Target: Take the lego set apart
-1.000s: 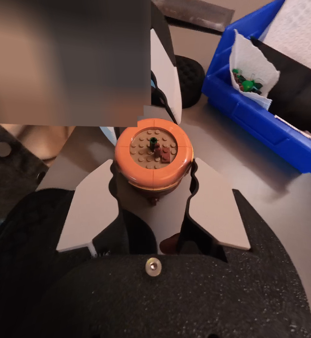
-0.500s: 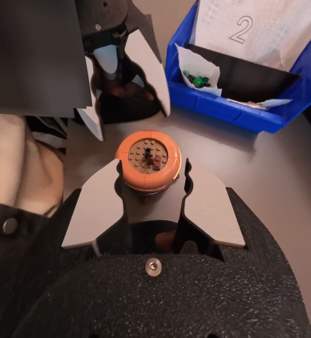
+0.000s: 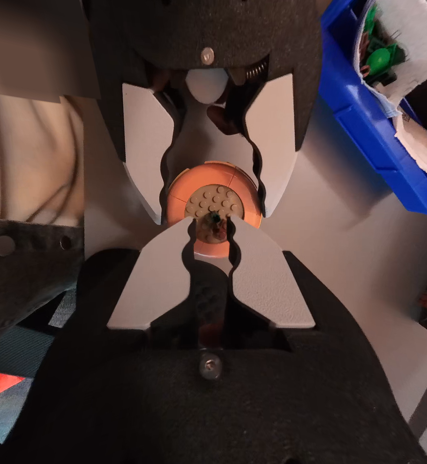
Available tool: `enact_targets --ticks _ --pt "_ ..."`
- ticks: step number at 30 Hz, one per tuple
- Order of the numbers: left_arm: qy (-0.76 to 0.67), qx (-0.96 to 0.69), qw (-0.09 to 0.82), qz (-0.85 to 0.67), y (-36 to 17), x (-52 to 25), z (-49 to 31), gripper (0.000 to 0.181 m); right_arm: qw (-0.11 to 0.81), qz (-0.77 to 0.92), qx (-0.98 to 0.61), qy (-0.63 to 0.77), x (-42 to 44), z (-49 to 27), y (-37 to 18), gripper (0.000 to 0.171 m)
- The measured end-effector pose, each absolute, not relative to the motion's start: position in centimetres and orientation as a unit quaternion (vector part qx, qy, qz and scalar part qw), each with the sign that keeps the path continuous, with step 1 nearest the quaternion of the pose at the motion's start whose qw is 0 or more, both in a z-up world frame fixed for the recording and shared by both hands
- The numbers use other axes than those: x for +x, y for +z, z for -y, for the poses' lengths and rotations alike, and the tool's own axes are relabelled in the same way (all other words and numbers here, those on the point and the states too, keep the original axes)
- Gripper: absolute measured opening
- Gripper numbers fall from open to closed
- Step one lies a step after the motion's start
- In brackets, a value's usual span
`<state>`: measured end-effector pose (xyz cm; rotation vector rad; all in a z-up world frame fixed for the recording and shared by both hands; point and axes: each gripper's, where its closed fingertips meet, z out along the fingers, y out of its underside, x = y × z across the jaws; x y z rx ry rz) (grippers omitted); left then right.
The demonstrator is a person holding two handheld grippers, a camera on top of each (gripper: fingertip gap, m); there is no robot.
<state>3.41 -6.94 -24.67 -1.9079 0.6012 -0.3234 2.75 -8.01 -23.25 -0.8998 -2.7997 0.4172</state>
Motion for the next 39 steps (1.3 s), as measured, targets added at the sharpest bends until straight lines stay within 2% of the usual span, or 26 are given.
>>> enact_targets --ticks 9,12,22,27,28,29,36,39 --pt "-0.137 -0.797 0.531 -0.253 -24.7 3.4 7.0 0.083 0.093 0.936 -0.311 0.139 2.9 6.8 -23.6 0.015" --pt "-0.137 -0.798 0.53 -0.253 -24.7 3.4 7.0 0.083 0.095 0.935 -0.306 0.153 2.7 7.3 -23.7 0.007" --pt "-0.156 -0.787 0.546 -0.241 -23.1 3.5 6.8 0.079 0.102 0.936 -0.296 0.16 2.8 7.4 -23.9 0.006" --pt "-0.151 -0.792 0.527 -0.269 -24.1 4.4 6.4 0.067 0.109 0.934 -0.296 0.166 2.7 7.5 -23.9 0.006" --pt "-0.152 -0.794 0.52 -0.275 -24.0 4.6 6.5 0.057 0.116 0.936 -0.291 0.163 2.7 7.4 -23.9 0.006" --pt "-0.15 -0.798 0.513 -0.277 -24.1 4.7 6.5 0.055 0.12 0.937 -0.286 0.163 2.7 7.4 -23.9 0.006" --pt "-0.152 -0.798 0.509 -0.283 -24.1 4.7 6.6 0.053 0.135 0.938 -0.276 0.162 2.7 7.3 -23.7 0.006" --pt "-0.161 -0.798 0.506 -0.285 -24.2 4.8 6.8 0.05 0.131 0.931 -0.282 0.191 3.0 7.2 -22.0 0.006"
